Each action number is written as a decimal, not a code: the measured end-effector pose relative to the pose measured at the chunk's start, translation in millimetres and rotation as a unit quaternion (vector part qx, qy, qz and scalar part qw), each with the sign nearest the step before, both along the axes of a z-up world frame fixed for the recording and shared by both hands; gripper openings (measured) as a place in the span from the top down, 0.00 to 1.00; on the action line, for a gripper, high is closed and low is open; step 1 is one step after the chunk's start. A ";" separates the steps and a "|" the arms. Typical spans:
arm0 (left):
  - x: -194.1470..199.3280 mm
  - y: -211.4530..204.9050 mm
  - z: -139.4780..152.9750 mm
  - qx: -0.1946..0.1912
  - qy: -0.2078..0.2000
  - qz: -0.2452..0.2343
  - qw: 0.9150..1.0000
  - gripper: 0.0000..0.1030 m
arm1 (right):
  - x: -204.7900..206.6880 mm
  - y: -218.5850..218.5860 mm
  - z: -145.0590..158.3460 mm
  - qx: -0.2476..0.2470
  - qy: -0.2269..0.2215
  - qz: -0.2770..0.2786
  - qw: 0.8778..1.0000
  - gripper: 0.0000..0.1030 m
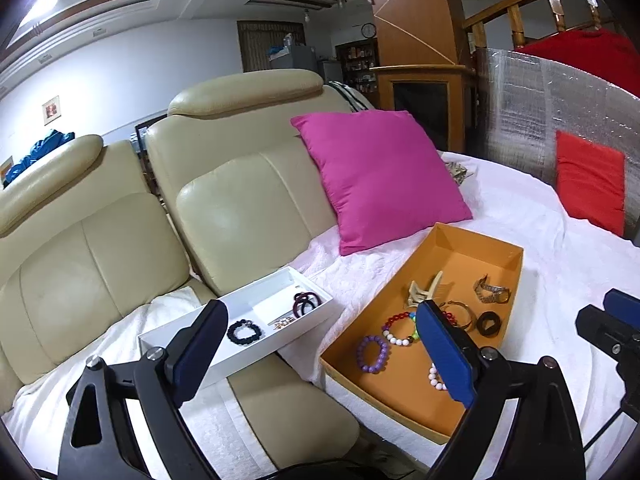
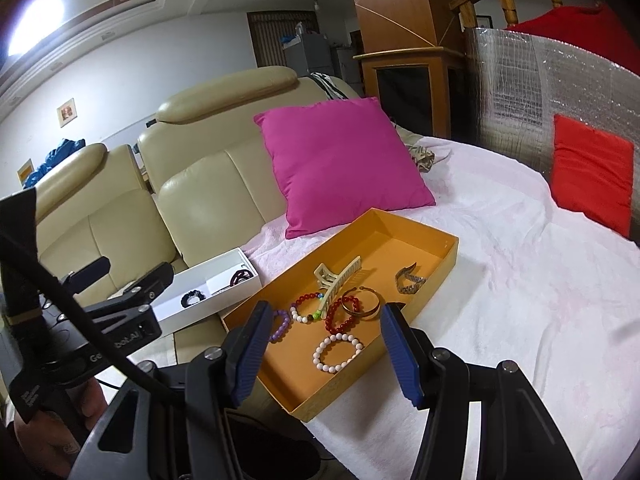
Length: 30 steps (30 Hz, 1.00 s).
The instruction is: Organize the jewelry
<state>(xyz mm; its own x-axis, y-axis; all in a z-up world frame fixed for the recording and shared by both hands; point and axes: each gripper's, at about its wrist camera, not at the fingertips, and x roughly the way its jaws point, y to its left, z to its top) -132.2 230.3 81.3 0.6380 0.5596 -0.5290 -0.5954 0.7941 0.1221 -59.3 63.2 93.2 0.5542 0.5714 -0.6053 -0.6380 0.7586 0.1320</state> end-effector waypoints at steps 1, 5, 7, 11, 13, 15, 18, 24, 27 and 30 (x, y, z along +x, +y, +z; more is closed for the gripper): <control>-1.2 -0.8 -0.1 0.003 -0.001 0.002 1.000 0.08 | -0.7 0.2 0.7 0.001 -0.001 0.001 1.000 0.42; -3.6 -1.8 -1.4 0.006 -0.004 0.001 1.000 0.07 | -1.4 -0.6 1.6 0.007 -0.003 -0.003 1.000 0.42; -4.6 -1.1 -1.5 -0.001 -0.007 -0.003 1.000 0.07 | -1.0 -0.2 0.7 0.006 -0.001 -0.004 1.000 0.42; -5.3 1.0 -0.7 -0.007 -0.009 0.000 1.000 0.07 | 0.0 1.5 -0.9 0.004 0.001 -0.004 1.000 0.42; -4.5 2.3 -1.7 -0.008 -0.005 0.002 1.000 0.07 | 0.1 2.1 -0.9 0.005 0.001 -0.005 1.000 0.42; -2.5 3.5 -4.0 -0.010 0.003 0.003 1.000 0.07 | 0.3 3.4 -1.1 0.005 0.002 -0.005 1.000 0.42; -2.0 5.0 -6.3 -0.014 0.008 0.004 1.000 0.07 | 1.1 5.8 -1.7 0.003 0.005 -0.005 1.000 0.42; -3.3 8.2 -6.7 -0.017 0.008 0.004 1.000 0.07 | 1.7 13.9 -2.6 -0.006 0.006 -0.007 1.000 0.42; -4.4 10.5 -7.0 -0.015 0.007 0.005 1.000 0.07 | 2.3 16.9 -3.8 -0.006 0.008 -0.011 1.000 0.42; -4.9 13.5 -7.7 -0.014 0.008 0.006 1.000 0.07 | 4.4 17.3 -5.8 -0.005 0.013 -0.014 1.000 0.42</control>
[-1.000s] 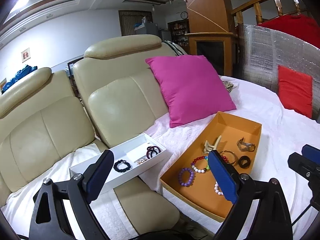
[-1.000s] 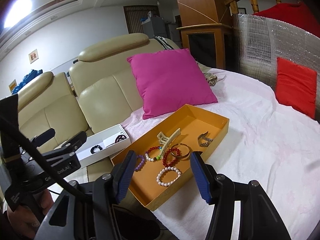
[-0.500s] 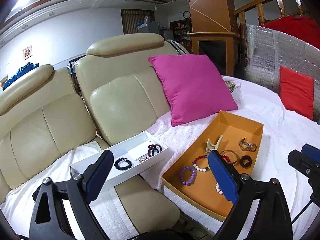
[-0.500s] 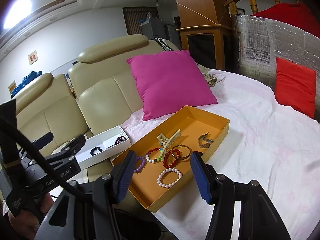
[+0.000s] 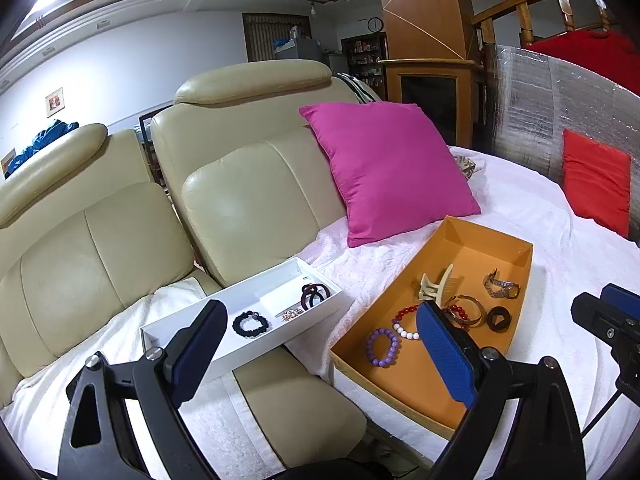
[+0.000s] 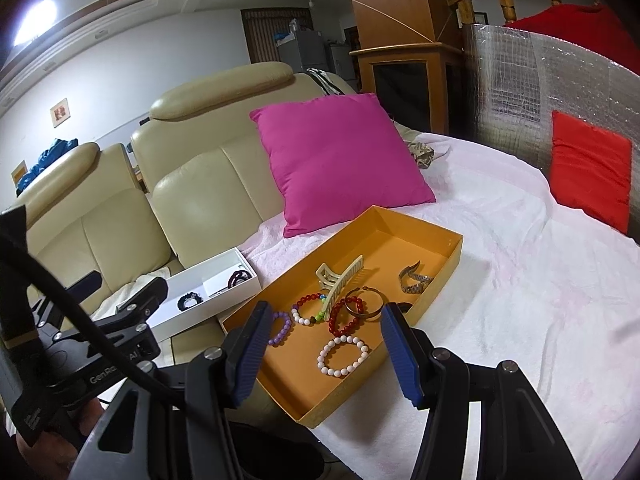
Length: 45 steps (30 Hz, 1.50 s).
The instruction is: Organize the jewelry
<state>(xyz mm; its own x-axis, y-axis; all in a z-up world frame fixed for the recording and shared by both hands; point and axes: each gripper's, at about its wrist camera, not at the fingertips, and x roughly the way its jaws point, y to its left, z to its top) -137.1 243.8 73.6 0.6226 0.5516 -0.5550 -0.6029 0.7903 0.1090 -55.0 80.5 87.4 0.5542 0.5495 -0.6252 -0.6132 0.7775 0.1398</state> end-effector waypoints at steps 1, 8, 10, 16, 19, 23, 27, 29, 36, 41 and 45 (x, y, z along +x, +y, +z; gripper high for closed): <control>0.2 1.3 -0.4 -0.001 0.001 0.000 1.000 0.07 | 0.8 0.5 -0.8 -0.001 0.001 -0.002 1.000 0.42; -0.4 7.2 -2.4 0.001 0.002 0.003 1.000 0.07 | 4.6 6.0 -5.9 -0.006 0.010 -0.009 1.000 0.42; -0.1 8.2 -2.9 0.001 0.002 0.003 1.000 0.07 | 5.8 6.7 -7.0 -0.006 0.012 -0.011 1.000 0.42; 0.5 9.0 -4.2 0.004 0.004 0.001 1.000 0.07 | 8.4 7.4 -9.8 -0.005 0.017 -0.014 1.000 0.42; 2.0 8.7 -5.4 0.005 0.006 0.000 1.000 0.07 | 9.8 7.7 -10.5 -0.005 0.018 -0.015 1.000 0.42; 2.2 9.3 -6.0 0.005 0.006 0.001 1.000 0.07 | 11.1 9.4 -12.0 -0.008 0.019 -0.016 1.000 0.42; 2.7 10.1 -6.9 0.006 0.008 0.000 1.000 0.07 | 12.8 12.9 -12.3 -0.011 0.019 -0.019 1.000 0.41; 4.1 11.0 -7.3 0.007 0.009 -0.001 1.000 0.07 | 14.3 15.0 -12.6 -0.013 0.018 -0.018 1.000 0.42; 8.7 16.0 -9.9 0.007 0.011 -0.002 1.000 0.07 | 20.4 22.0 -13.7 -0.016 0.014 -0.020 1.000 0.41; 13.3 19.6 -13.4 0.006 0.015 -0.003 1.000 0.07 | 27.5 27.4 -18.0 -0.019 0.017 -0.021 0.999 0.41; 17.1 22.6 -15.7 0.007 0.018 -0.002 1.000 0.07 | 33.1 32.2 -22.5 -0.021 0.020 -0.021 0.999 0.41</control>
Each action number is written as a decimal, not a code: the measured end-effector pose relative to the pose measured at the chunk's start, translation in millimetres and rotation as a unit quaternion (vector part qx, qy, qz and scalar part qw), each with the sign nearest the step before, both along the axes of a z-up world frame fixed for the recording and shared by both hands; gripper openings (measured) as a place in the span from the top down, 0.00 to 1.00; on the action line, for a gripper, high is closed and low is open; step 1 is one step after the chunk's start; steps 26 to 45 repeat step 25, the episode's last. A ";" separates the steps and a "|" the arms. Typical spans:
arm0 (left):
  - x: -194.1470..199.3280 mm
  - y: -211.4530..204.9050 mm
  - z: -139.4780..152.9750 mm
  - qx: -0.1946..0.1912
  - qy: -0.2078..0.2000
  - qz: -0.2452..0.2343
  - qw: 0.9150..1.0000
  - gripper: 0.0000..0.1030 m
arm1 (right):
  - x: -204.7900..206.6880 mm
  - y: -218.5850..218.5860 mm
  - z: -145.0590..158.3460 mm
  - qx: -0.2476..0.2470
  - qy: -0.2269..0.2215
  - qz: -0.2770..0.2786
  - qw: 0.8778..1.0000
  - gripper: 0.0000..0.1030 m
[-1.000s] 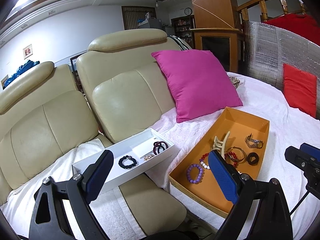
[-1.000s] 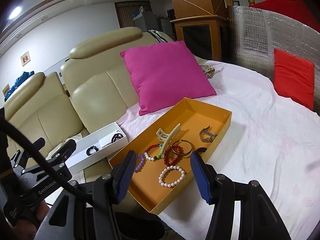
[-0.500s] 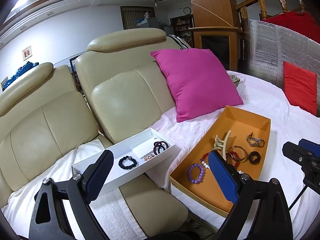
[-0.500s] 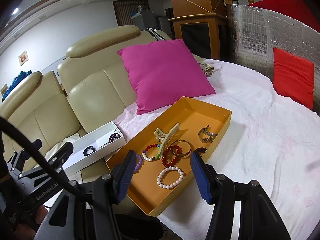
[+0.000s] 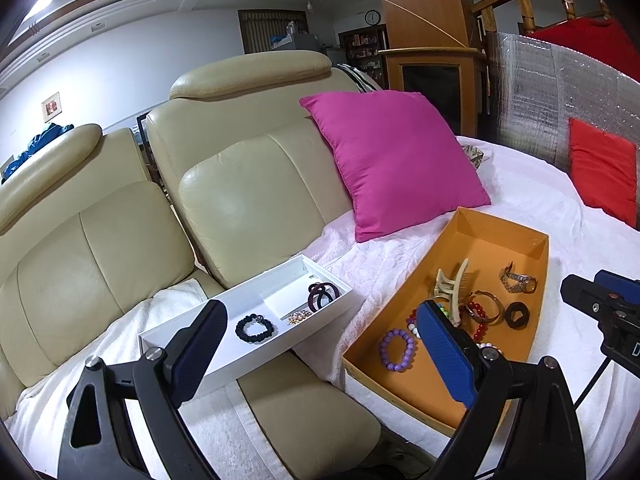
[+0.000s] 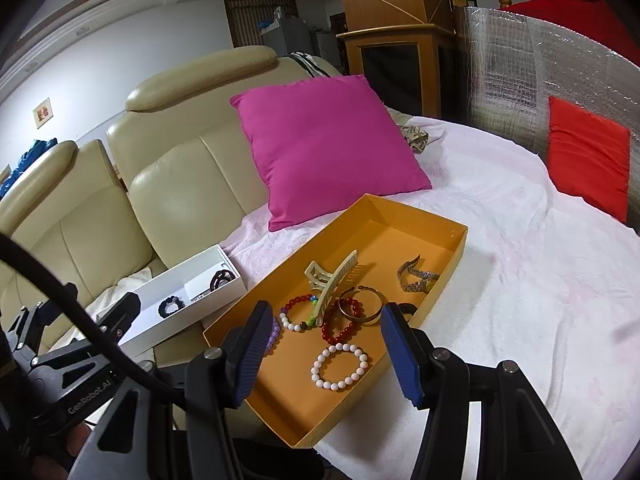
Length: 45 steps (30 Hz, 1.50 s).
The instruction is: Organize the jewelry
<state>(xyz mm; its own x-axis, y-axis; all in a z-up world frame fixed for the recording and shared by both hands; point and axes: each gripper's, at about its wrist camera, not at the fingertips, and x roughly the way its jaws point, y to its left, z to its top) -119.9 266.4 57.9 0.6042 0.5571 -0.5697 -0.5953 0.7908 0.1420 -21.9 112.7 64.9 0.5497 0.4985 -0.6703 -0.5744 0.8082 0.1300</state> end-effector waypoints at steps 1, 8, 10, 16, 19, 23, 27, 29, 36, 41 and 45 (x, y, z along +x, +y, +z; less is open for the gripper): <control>0.7 0.7 -0.4 -0.001 0.001 -0.001 1.000 0.07 | 1.2 1.2 -0.7 0.000 0.000 -0.001 1.000 0.42; 6.2 3.4 -2.2 0.002 0.004 0.003 1.000 0.07 | 12.0 7.2 -8.4 0.002 0.010 0.001 1.000 0.41; 7.5 3.6 -2.9 0.003 0.005 0.004 1.000 0.07 | 14.0 8.3 -9.8 0.002 0.010 0.002 1.000 0.41; 13.2 3.7 -5.0 0.007 0.011 0.006 1.000 0.07 | 23.4 9.6 -14.4 0.007 0.016 0.002 1.000 0.42; 15.1 0.3 -5.7 0.014 0.013 0.006 1.000 0.07 | 28.1 8.1 -17.2 0.012 0.020 0.001 1.000 0.41; 20.1 -9.5 -5.5 0.027 0.017 -0.001 0.999 0.07 | 33.8 0.2 -19.7 0.020 0.022 -0.005 1.000 0.42; 27.6 -18.4 -3.8 0.020 0.020 -0.023 0.999 0.07 | 37.3 -10.4 -20.1 0.026 0.023 -0.014 0.999 0.42; 27.6 -18.4 -3.8 0.020 0.020 -0.023 0.999 0.07 | 37.3 -10.4 -20.1 0.026 0.023 -0.014 0.999 0.42; 27.6 -18.4 -3.8 0.020 0.020 -0.023 0.999 0.07 | 37.3 -10.4 -20.1 0.026 0.023 -0.014 0.999 0.42; 27.6 -18.4 -3.8 0.020 0.020 -0.023 0.999 0.07 | 37.3 -10.4 -20.1 0.026 0.023 -0.014 0.999 0.42; 27.6 -18.4 -3.8 0.020 0.020 -0.023 0.999 0.07 | 37.3 -10.4 -20.1 0.026 0.023 -0.014 0.999 0.42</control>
